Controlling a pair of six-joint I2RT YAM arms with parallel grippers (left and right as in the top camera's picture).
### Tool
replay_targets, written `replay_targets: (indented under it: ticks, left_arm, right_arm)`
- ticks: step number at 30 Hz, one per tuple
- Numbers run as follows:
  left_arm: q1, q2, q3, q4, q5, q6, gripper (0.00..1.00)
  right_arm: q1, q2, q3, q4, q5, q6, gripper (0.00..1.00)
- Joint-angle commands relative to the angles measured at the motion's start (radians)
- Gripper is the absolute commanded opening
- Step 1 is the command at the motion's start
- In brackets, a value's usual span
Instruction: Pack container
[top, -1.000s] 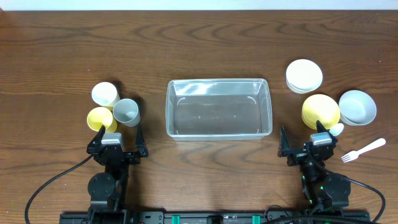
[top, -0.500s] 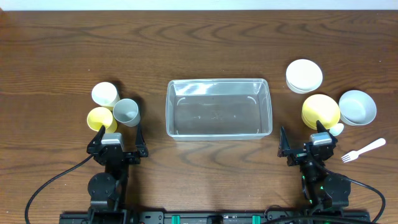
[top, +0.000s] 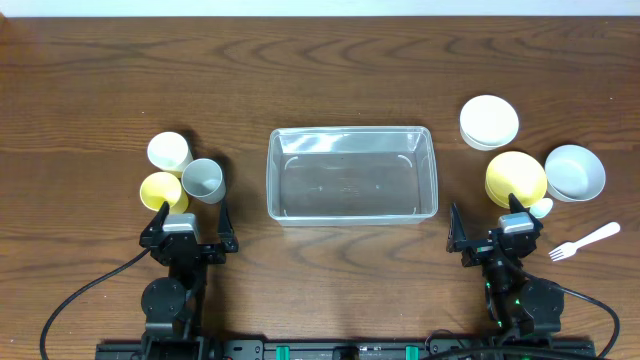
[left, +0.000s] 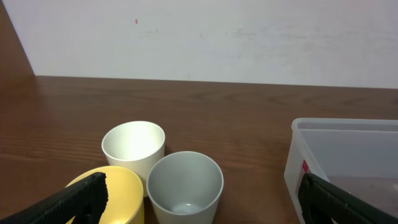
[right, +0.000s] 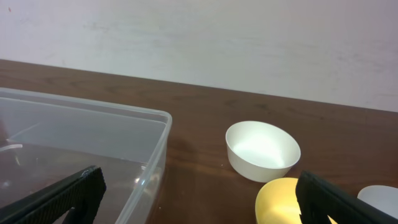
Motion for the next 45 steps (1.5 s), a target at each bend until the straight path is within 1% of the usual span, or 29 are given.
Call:
replay_targets:
  ticks: [1,3,6,15,19,24,26,29,31,32,34,37,42,45]
  left_arm:
    - [0.006,-0.006,-0.017,-0.043,-0.009,-0.001,0.98]
    - [0.006,-0.006,-0.017,-0.043,-0.019,0.006,0.98]
    - [0.006,-0.006,-0.017,-0.042,-0.021,0.056,0.98]
    - [0.006,-0.006,-0.017,-0.042,-0.02,0.056,0.98]
    - [0.006,-0.006,-0.017,-0.017,-0.02,0.056,0.98]
    - [0.006,-0.002,-0.017,-0.043,-0.015,0.055,0.98]
    - [0.006,0.002,-0.016,-0.04,-0.012,-0.01,0.98]
    - [0.006,0.007,0.013,-0.06,-0.012,-0.142,0.98]
    - [0.006,0.026,0.064,-0.104,-0.011,-0.203,0.98]
    - [0.006,0.039,0.095,-0.133,-0.008,-0.212,0.98]
    - [0.006,0.085,0.179,-0.203,0.014,-0.212,0.98]
    - [0.006,0.201,0.344,-0.314,0.014,-0.212,0.98]
    - [0.006,0.483,0.662,-0.495,0.019,-0.212,0.98]
    - [0.006,0.689,0.883,-0.659,0.074,-0.212,0.98]
  right_arm:
    - [0.003,-0.005,-0.002,-0.004,-0.005,-0.005,0.99]
    - [0.003,-0.005,-0.002,-0.003,-0.012,0.002,0.99]
    - [0.003,-0.005,-0.002,-0.003,-0.012,0.007,0.99]
    - [0.003,-0.005,-0.002,-0.003,-0.012,0.019,0.99]
    - [0.003,-0.003,-0.002,-0.003,-0.012,0.044,0.99]
    - [0.003,0.014,0.007,-0.016,-0.014,0.11,0.99]
    - [0.003,0.027,0.034,-0.064,-0.02,0.119,0.99]
    - [0.002,0.06,0.096,-0.136,-0.013,0.115,0.99]
    - [0.002,0.101,0.158,-0.182,-0.012,0.101,0.99]
    - [0.002,0.129,0.195,-0.205,-0.012,0.1,0.99]
    - [0.002,0.192,0.274,-0.252,-0.012,0.1,0.99]
    - [0.002,0.311,0.412,-0.35,-0.012,0.1,0.99]
    - [0.002,0.552,0.668,-0.547,0.002,0.097,0.99]
    - [0.001,0.702,0.817,-0.679,0.003,0.061,0.99]
